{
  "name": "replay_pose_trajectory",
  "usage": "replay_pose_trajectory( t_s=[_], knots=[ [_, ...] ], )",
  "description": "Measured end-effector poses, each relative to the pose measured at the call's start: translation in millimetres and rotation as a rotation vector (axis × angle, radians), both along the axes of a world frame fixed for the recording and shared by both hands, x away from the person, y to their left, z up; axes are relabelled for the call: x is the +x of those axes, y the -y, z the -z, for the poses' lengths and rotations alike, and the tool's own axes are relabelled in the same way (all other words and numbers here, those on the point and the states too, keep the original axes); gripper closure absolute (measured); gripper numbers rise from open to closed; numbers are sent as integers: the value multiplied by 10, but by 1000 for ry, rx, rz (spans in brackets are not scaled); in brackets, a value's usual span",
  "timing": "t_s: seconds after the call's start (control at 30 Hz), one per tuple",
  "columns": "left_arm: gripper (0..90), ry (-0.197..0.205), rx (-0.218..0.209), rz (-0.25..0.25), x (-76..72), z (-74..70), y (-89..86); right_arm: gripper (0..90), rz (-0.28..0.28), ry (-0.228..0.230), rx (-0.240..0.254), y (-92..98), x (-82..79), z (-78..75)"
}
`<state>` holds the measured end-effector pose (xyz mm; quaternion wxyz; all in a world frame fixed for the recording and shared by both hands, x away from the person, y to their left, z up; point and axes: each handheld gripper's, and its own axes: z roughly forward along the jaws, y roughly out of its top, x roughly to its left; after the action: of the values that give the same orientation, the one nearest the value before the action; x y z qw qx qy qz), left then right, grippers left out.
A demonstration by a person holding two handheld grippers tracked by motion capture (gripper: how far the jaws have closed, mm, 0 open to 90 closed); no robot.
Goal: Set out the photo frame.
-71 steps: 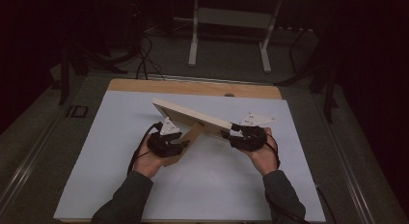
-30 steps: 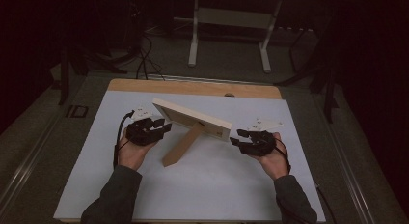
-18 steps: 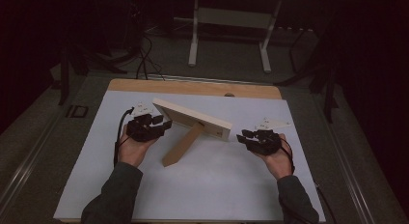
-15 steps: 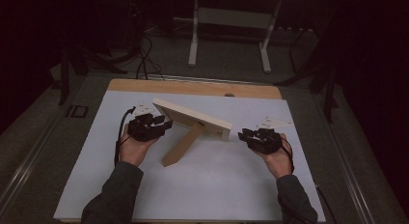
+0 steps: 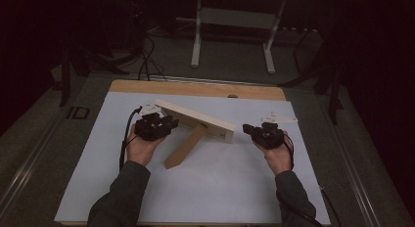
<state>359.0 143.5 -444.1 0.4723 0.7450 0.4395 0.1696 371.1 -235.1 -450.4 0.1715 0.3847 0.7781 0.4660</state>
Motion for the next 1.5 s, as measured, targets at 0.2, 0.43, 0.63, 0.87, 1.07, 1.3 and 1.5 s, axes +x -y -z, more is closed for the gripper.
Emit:
replay_pose_trajectory(
  t_s=[0.2,0.43,0.63,0.87,1.07,1.3,1.5],
  knots=[
    [717,2,18,-15,22,10,45,896,-13,4,-2,-85,13,-32],
    [791,10,32,-34,38,-8,86,897,-28,9,6,-162,16,-76],
    [832,11,34,-20,39,-44,124,897,-56,19,11,-247,8,-122],
    [847,10,38,-17,39,-60,131,897,-89,27,23,-315,-1,-192],
    [851,5,42,-20,45,-70,138,897,-115,22,45,-338,-6,-234],
    [853,3,43,-15,43,-99,163,896,-126,24,46,-352,-15,-265],
    [853,17,54,17,11,-147,266,896,-135,22,48,-357,-18,-270]
  ],
)
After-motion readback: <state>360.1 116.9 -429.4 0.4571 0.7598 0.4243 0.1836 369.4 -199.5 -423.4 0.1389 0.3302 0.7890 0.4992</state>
